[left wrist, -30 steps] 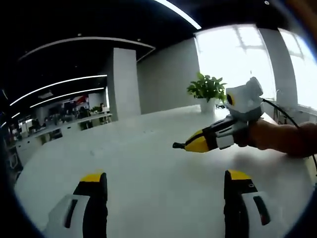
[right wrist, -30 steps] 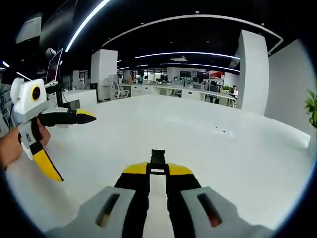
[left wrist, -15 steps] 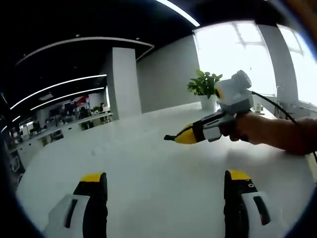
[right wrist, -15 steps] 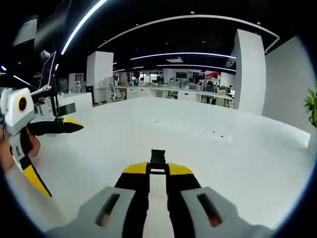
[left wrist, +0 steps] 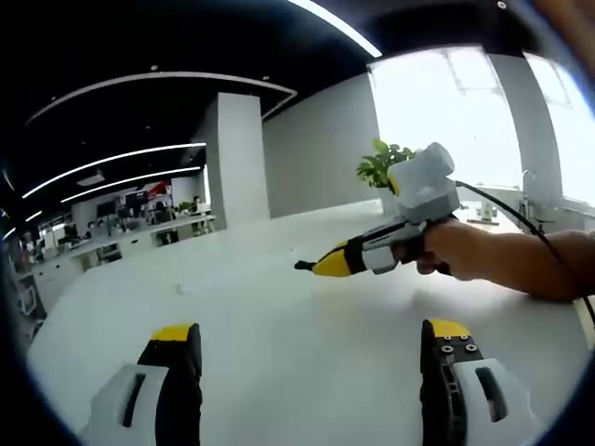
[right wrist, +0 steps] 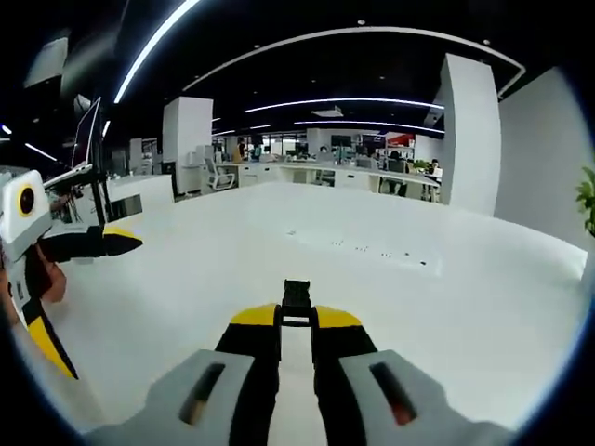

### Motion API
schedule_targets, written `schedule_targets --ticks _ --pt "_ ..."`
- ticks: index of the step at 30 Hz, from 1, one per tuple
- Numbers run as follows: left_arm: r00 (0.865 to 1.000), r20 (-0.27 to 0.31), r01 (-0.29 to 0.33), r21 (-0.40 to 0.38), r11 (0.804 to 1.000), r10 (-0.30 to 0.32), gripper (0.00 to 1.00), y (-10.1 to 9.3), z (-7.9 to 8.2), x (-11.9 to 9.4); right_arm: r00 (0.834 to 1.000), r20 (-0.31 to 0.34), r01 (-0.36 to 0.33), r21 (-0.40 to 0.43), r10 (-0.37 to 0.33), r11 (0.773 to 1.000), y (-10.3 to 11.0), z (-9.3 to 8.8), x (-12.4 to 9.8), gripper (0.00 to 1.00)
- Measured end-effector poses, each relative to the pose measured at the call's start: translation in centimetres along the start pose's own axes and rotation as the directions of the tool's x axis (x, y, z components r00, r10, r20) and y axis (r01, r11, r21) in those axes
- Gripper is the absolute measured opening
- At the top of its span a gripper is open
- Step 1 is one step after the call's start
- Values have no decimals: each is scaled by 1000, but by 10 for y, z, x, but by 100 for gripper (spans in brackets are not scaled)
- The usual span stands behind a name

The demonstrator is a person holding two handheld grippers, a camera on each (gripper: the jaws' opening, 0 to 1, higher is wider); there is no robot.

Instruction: Snap the two parts of the plastic buckle together until the buckle closes and remains connected.

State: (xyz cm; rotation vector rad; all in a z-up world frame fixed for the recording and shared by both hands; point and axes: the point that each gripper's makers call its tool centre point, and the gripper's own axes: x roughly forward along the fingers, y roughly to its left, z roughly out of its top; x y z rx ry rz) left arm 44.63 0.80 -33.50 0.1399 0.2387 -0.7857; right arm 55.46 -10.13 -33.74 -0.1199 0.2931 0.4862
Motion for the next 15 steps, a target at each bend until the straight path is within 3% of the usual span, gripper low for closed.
schedule_targets --ticks 15 --pt "1000 -10 14 5 1000 -14 100 -3 -3 1 999 -30 11 -24 -12 1000 1 -1 19 11"
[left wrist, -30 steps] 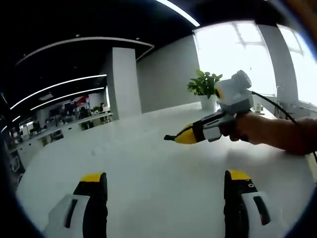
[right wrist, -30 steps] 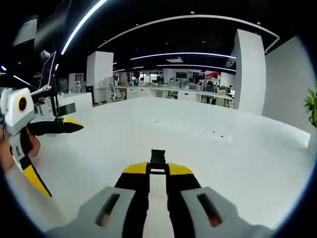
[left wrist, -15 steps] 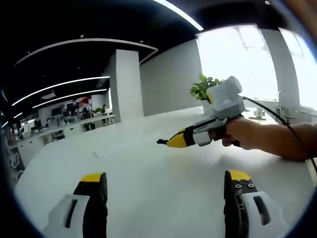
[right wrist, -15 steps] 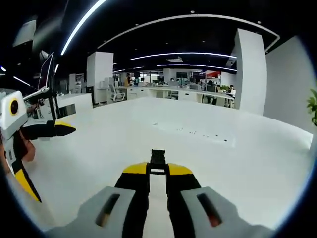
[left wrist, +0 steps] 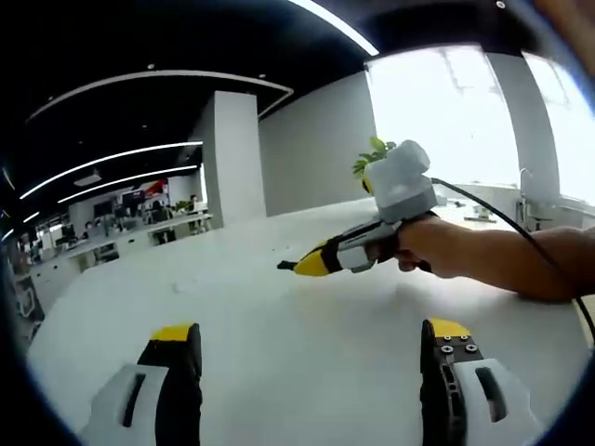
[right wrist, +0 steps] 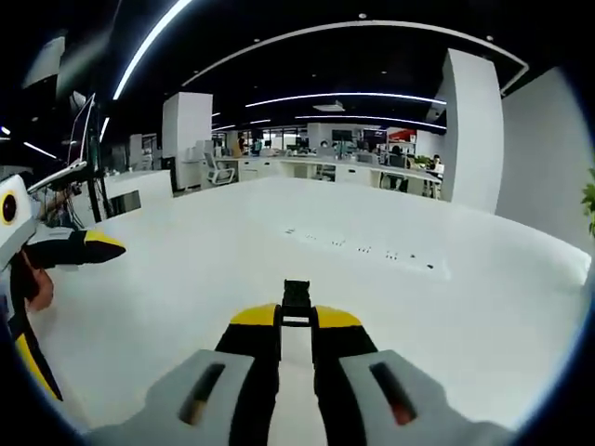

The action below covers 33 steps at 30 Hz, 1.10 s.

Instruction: Snap the two parts of the plastic buckle together until the buckle closes and remains connected.

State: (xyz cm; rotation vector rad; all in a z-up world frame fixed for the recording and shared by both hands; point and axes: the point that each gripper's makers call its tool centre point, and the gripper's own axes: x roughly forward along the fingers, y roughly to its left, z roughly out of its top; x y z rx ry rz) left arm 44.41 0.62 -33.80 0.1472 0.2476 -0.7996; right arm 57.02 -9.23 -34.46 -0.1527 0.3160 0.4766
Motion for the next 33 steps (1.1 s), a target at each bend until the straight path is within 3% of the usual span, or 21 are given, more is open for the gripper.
schedule_targets --ticks 23,26,29,33 --pt "1000 -23 9 -4 1000 -9 100 10 -4 4 1000 -19 18 -3 -18 1000 -13 6 34 11" --pt "999 16 34 -27 999 -33 100 9 4 2 1000 -18 20 4 -20 1000 -17 9 42 11" --pt "1000 -12 10 -14 1000 -10 100 15 -3 3 1000 -16 22 2 -22 1000 -21 12 48 11" --pt "1000 2 21 -16 1000 -21 100 14 0 3 1000 -18 20 2 -20 1000 -23 12 54 11"
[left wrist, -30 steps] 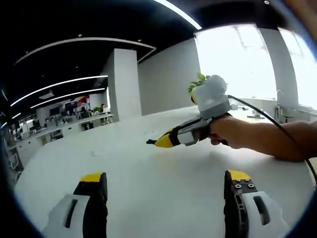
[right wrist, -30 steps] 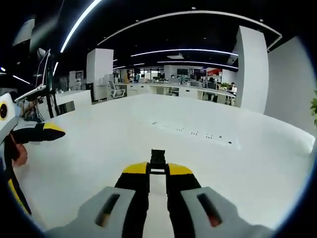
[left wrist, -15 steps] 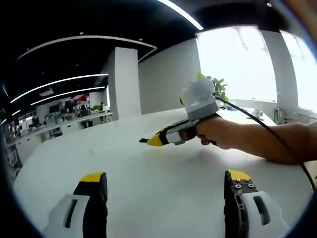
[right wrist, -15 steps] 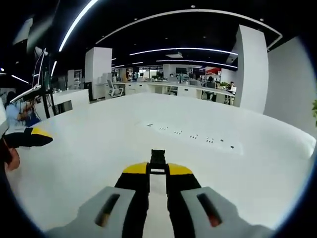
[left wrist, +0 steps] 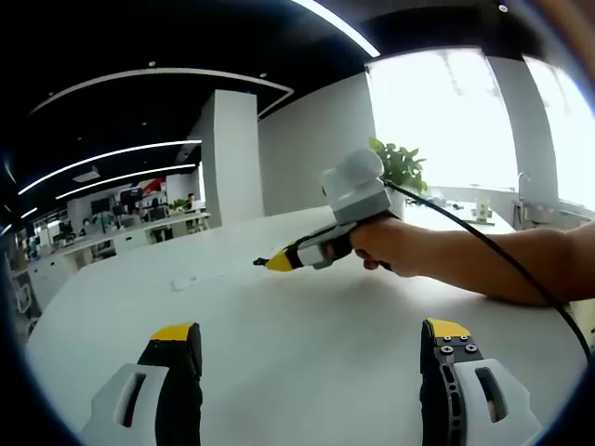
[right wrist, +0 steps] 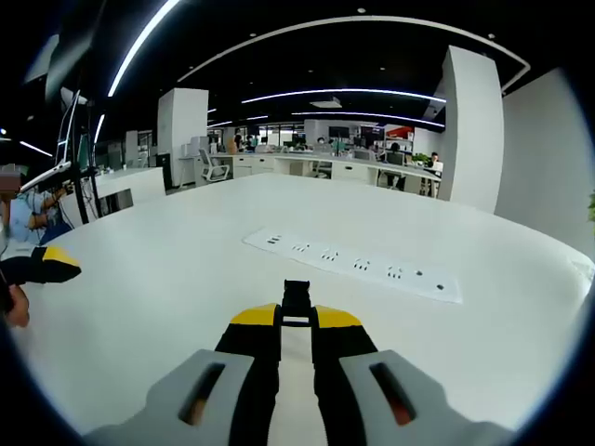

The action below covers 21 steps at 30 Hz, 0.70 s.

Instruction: Snap the two parts of the plastic buckle together until the buckle closes and remains connected.

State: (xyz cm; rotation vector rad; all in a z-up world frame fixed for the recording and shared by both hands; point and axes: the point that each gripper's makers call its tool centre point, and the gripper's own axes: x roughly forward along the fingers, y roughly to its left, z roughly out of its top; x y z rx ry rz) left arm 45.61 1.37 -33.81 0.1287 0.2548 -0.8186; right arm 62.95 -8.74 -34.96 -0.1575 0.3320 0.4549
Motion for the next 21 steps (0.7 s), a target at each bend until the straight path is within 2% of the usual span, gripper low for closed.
schedule_targets --ticks 4,7,16,17,18,19,20,21 --pt "1000 -24 5 11 1000 -5 100 1 -4 1 1000 -3 2 -2 -2 1000 2 -1 0 11" --pt "1000 -23 18 -9 1000 -18 100 -2 -5 1 1000 -3 0 2 0 1000 0 0 2 11" --pt "999 -35 24 7 1000 -23 99 -5 -8 3 1000 -7 -1 -8 0 1000 -2 3 10 11" --pt "999 -37 25 6 1000 -25 97 -5 -8 3 1000 -8 -1 -7 1 1000 -3 3 11 11" --pt "998 -50 30 3 1000 -30 88 -6 -10 3 1000 -10 0 -7 -1 1000 -5 3 13 11" --pt "998 -58 27 1 1000 -27 86 -4 -11 2 1000 -12 1 -8 -1 1000 -6 3 15 11" --pt "998 -57 16 1 1000 -16 88 -2 -11 1 1000 -14 1 -6 -1 1000 -7 2 16 11" --pt "999 -40 11 -7 1000 -11 96 -1 -7 1 1000 -15 2 -5 -2 1000 -7 2 17 11"
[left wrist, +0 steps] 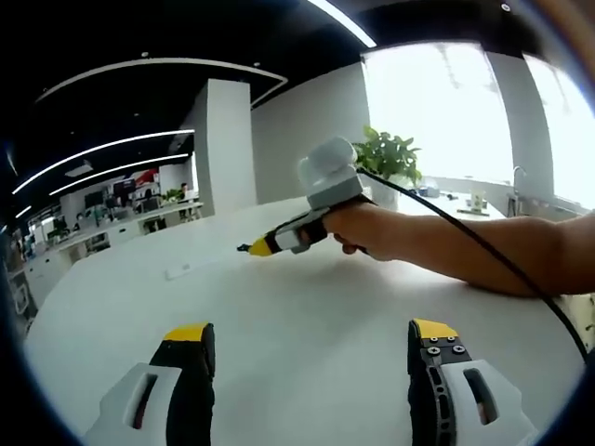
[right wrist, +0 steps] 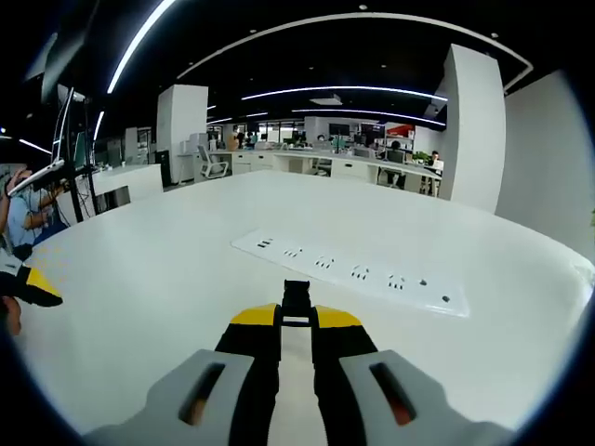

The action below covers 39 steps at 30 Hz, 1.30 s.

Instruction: Snap the two parts of the plastic buckle together until the buckle closes and remains connected.

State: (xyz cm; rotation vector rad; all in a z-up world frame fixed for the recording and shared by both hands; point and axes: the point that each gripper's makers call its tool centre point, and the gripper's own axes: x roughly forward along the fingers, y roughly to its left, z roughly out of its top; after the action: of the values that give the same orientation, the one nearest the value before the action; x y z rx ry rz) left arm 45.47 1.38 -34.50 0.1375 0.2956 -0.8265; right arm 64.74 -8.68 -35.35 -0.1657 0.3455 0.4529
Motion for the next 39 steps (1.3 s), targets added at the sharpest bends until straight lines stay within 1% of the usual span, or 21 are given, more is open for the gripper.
schedule_targets --ticks 1,2,3,6,14,16,20,23,32,39 --pt "999 45 18 -22 1000 -17 99 -3 9 0 1000 -1 1 1 -1 1000 0 0 1 11" --pt "997 64 42 -39 998 -39 99 -8 12 -2 1000 -4 1 2 -1 1000 -1 0 2 11" --pt "998 62 30 -39 999 -28 99 -5 13 -3 1000 -5 2 4 -2 1000 -2 0 3 11" --pt "998 56 22 -27 999 -21 99 -4 12 -2 1000 -10 3 5 -3 1000 -4 1 6 11" --pt "998 54 27 -39 999 -25 99 -4 11 -1 1000 -20 -2 -10 2 1000 -2 1 14 11" --pt "998 54 27 -40 999 -25 99 -5 11 -1 999 -35 -9 -13 8 1000 2 -4 15 11" --pt "998 52 29 -33 999 -28 99 -6 11 0 999 -42 -9 -13 8 1000 0 -6 16 11" --pt "998 50 37 -30 999 -35 99 -8 10 1 998 -60 -10 -9 10 1000 -1 -10 20 11" --pt "999 46 28 -26 999 -27 99 -7 8 2 997 -82 -17 -7 16 1000 0 -15 20 11" --pt "999 43 26 -26 999 -25 99 -7 6 3 997 -83 -9 -35 6 999 -1 -14 20 11"
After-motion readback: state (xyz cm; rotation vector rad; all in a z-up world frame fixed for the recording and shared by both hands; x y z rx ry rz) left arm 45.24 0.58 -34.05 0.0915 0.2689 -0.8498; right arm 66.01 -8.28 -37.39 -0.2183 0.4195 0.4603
